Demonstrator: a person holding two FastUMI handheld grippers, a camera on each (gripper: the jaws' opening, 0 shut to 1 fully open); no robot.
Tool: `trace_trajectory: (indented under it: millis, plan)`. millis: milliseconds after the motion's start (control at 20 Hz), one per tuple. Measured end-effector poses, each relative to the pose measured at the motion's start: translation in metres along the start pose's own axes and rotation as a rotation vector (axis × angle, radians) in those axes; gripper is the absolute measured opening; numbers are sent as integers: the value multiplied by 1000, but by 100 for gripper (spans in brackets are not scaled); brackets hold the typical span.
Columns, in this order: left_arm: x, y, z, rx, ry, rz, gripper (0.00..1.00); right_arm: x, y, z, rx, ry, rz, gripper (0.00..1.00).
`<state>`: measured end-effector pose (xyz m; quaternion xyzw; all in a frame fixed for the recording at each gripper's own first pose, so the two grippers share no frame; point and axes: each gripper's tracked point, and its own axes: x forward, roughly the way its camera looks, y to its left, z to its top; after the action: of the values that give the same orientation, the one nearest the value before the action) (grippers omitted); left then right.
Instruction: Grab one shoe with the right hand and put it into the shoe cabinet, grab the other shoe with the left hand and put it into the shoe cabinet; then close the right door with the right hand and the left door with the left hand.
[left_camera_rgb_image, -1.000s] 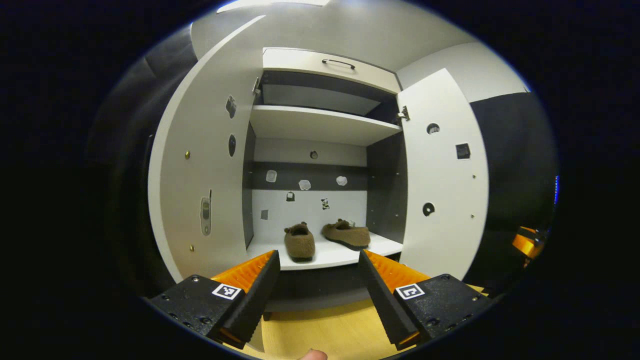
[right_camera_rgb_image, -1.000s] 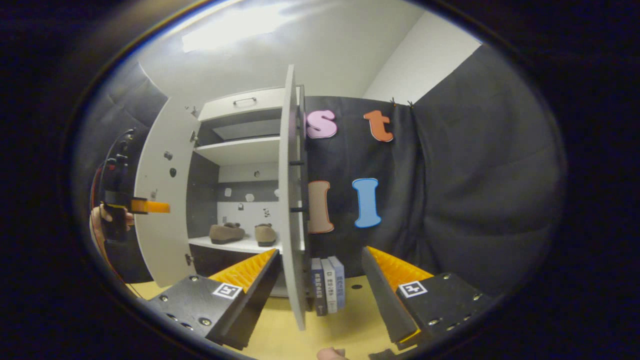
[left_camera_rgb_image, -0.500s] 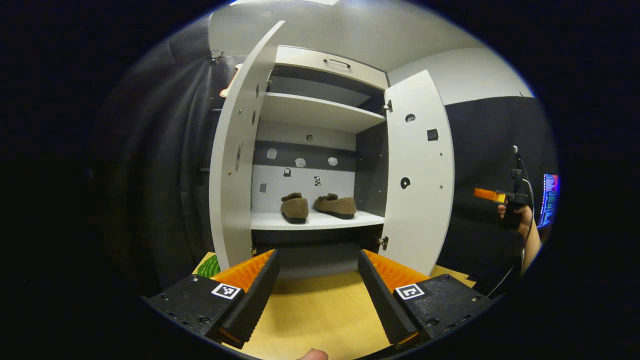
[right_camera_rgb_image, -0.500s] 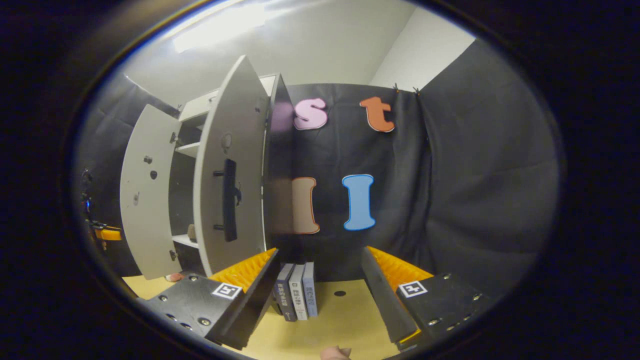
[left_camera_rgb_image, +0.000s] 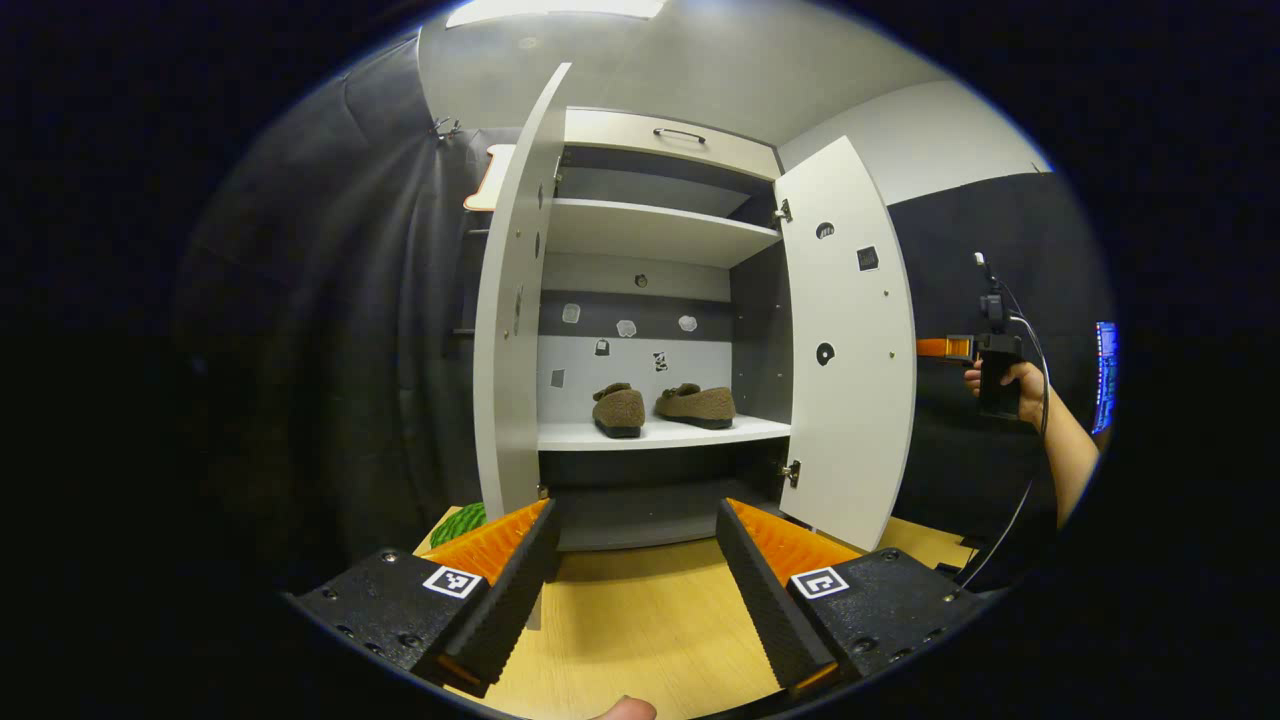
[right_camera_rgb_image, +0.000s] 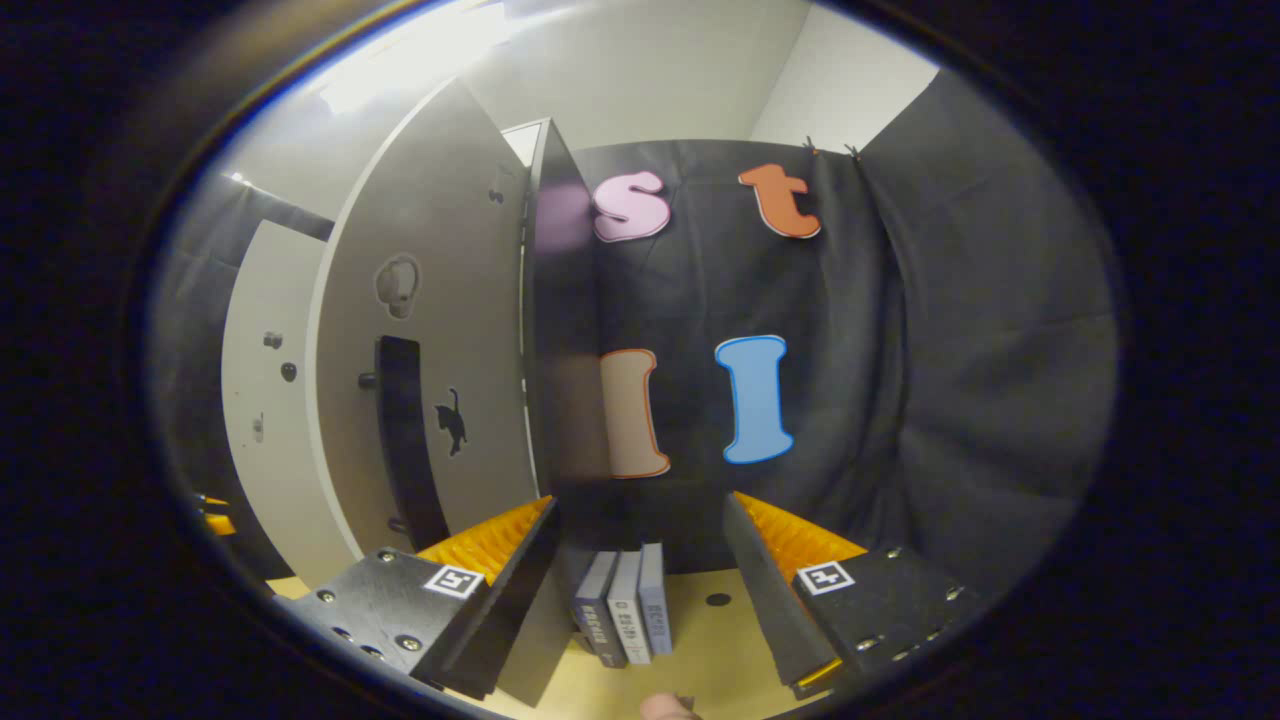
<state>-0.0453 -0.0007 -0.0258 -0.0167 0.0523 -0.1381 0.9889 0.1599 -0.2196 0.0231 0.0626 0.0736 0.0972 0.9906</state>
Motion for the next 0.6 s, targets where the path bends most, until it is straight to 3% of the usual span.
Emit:
trace_trajectory:
  millis: [100,200,250,450,600]
  plan:
    - [-3,2,-5,-2,-1,-6,96,3,38,-2,-36,5,73,99]
    - [-2,5,-10,-11,7,-6,96,0,51,5,-95,-7,64,87]
    - [-2,7,-11,-18,11,-2,97,0,58,4,-100,1,59,91]
    - [2,10,-18,-34,33,4,97,1,82,-1,-103,20,55,88]
    - [3,16,-22,-37,50,19,97,2,100,-3,-98,19,52,91]
